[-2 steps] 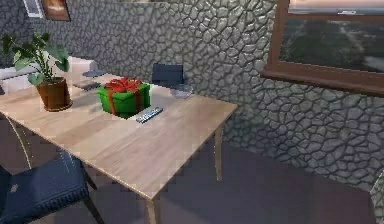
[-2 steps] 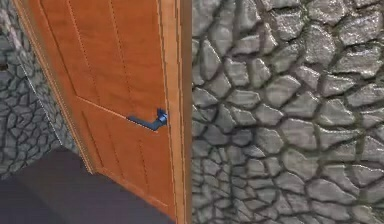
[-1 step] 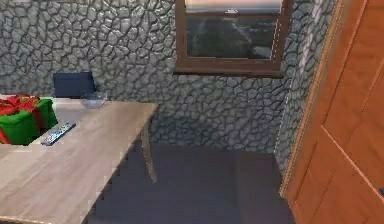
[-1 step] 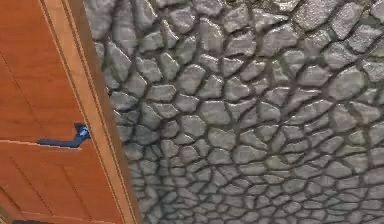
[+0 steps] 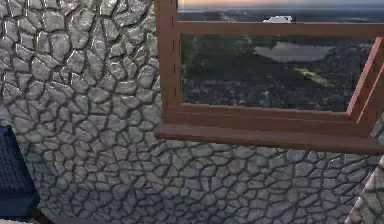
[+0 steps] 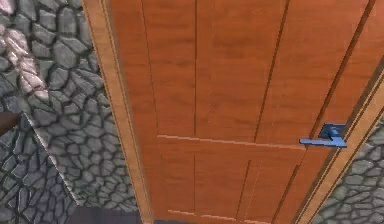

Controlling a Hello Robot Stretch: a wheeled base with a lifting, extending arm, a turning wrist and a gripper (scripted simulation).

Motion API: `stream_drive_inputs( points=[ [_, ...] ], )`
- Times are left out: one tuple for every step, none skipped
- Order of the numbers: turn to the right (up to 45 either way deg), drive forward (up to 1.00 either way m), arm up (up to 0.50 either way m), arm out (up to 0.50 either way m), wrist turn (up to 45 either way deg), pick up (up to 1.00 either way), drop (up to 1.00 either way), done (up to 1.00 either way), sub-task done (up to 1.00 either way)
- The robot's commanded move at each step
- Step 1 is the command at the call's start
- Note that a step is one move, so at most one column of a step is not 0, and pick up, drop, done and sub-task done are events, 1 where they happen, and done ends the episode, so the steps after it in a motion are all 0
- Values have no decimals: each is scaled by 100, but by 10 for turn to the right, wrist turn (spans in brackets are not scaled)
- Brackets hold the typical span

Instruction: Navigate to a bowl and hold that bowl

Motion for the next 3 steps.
stream_drive_inputs(
  points=[
    [0,20,0,0,0,0,0,0,0],
    [-450,0,0,0,0,0,0,0,0],
    [-450,0,0,0,0,0,0,0,0]
  ],
)
